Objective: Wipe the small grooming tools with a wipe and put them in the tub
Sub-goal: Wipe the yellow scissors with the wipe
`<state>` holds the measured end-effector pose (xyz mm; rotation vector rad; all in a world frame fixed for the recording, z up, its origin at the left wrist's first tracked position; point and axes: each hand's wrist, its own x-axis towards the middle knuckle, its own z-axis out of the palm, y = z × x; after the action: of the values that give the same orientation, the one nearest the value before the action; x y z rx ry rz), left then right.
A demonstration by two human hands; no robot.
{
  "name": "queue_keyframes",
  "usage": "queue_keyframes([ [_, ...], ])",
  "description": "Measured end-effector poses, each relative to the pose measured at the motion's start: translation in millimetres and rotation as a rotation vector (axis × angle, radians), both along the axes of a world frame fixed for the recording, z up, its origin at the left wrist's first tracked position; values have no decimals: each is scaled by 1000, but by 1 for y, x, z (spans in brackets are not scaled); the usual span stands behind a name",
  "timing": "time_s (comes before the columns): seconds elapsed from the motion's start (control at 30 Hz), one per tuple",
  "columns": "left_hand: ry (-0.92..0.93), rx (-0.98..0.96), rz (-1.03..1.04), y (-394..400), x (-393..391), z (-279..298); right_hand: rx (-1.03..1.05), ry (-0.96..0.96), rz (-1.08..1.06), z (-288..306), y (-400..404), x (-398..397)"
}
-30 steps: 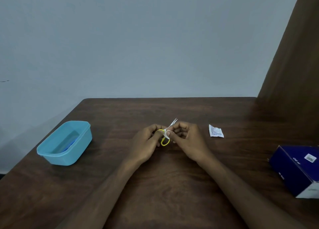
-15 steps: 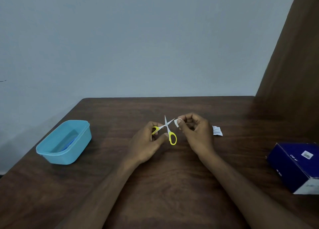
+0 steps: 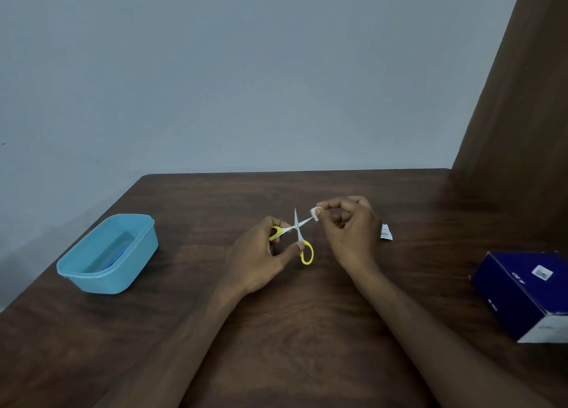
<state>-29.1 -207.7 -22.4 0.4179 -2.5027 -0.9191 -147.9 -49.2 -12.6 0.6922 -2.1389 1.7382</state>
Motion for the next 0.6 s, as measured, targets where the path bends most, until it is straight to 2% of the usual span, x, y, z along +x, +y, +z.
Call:
queue_keyframes([
  [0.07,9,3,4,0,0,0,-64,-12,-35,3,2,-1],
  [0.13,0,-13,8,2,1,1,-78,25,30,5,2,3],
  [0.23,-11,-62,-6,4,3,3,39,76,173,2,-3,15],
  [0.3,-5,-74,-41,5,4,4,65,71,156,0,-7,15],
  [0.47,-21,-105,-57,6,4,4,-114,-66,38,4,-6,5],
  [0.53,-21,-90,-45,5,3,4,-133,-45,69,6,-1,6],
  [0.6,-26,-88,-42,5,3,3,-65,33,144,6,1,10],
])
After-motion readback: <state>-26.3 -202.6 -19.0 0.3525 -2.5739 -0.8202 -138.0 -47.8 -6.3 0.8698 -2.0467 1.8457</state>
